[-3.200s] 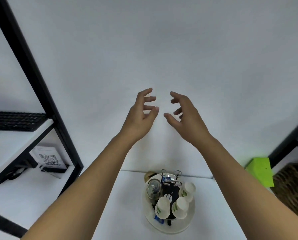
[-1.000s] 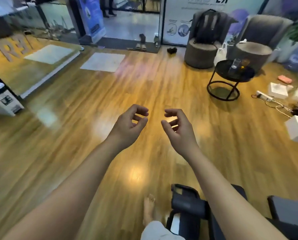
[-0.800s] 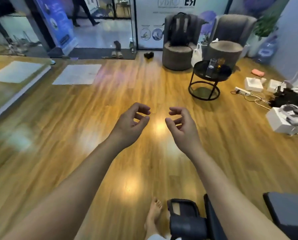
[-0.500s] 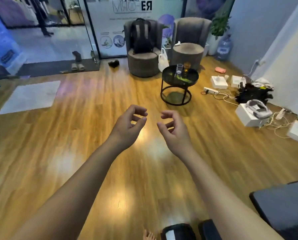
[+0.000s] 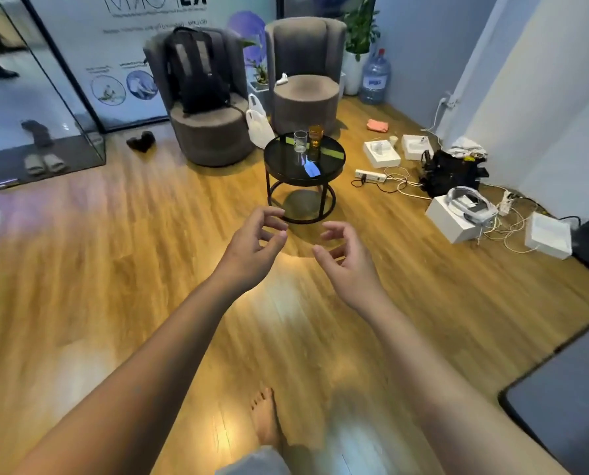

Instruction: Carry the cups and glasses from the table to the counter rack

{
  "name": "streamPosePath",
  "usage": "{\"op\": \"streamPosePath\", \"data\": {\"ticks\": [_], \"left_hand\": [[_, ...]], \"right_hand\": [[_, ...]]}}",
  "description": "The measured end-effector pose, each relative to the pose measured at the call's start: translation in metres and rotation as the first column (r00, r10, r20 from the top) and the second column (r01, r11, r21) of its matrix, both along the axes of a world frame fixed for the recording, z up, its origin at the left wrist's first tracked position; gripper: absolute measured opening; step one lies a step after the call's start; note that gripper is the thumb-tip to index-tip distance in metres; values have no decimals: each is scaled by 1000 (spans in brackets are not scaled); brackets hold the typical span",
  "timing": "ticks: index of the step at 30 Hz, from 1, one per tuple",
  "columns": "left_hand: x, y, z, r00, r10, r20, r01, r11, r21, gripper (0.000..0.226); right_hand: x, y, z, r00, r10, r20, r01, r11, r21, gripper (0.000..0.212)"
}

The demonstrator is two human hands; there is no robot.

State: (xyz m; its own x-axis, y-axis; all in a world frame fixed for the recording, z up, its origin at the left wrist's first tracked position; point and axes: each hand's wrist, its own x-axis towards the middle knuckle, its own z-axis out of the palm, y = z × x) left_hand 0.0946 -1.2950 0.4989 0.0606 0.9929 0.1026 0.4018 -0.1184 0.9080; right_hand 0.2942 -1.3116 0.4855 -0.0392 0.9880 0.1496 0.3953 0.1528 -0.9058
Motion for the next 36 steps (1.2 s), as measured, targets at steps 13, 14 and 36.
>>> {"op": "streamPosePath", "data": {"ticks": [13, 14, 36], "left_hand": [[-62, 309, -46, 988, -134, -78, 119, 978, -173, 64], [-63, 334, -53, 987, -142, -78, 125, 975, -183, 69], [-53, 850, -149, 969, -216, -124, 149, 902, -404, 113]], "right_hand": [[-45, 277, -18, 989, -131, 71, 142, 973, -184, 53], [-47, 301, -23, 989, -131, 75, 143, 971, -193, 54], [-35, 821, -112, 991, -114, 73, 134, 901, -413, 87]]}}
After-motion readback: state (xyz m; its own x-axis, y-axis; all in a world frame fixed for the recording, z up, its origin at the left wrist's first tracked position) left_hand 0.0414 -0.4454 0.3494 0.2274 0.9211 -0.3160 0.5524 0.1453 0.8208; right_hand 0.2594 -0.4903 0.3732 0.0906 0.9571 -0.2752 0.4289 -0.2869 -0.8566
